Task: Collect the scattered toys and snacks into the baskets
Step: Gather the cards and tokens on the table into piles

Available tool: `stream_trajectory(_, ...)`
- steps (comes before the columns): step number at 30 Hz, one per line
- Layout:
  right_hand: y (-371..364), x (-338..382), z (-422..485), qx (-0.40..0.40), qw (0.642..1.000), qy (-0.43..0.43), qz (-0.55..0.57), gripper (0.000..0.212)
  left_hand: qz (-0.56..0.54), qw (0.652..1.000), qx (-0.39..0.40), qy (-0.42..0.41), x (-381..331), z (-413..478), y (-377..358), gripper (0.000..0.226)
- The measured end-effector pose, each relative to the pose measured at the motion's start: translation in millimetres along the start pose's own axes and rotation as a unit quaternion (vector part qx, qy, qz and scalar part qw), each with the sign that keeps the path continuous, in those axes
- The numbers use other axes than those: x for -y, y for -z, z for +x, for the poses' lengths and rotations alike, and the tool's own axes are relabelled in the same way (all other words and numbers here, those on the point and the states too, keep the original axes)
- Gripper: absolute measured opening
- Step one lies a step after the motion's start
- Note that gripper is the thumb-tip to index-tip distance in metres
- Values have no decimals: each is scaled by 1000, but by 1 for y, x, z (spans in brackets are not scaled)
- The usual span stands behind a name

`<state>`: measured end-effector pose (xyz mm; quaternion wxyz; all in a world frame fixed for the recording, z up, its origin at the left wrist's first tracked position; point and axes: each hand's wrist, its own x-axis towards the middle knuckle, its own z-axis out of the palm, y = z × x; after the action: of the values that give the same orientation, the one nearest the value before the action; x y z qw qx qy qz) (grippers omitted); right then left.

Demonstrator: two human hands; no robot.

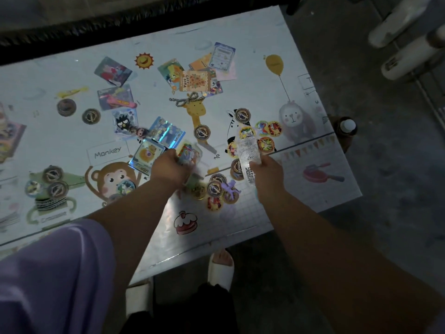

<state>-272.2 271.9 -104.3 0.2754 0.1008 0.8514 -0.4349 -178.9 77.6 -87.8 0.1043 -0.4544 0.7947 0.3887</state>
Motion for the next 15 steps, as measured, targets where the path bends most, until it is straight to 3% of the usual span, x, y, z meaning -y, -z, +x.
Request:
stream_trajectory(2,0,9,-14,6,999,-23,47,22,-57,996,-64,15,5,-3,8,29)
stream_trajectory(4,1,21,-26,29,990,-63,120,23,-133,988,-74,26,7,-8,11,29)
stream_trajectory(10,-28,47,-58,126,961,-126,212,28,-347,935,46,54,-5,-35,1,28)
stream_trajectory(15,-53,61,-68,99,973,-120,168,32,-407,905,82,90,-14,-47,1,16)
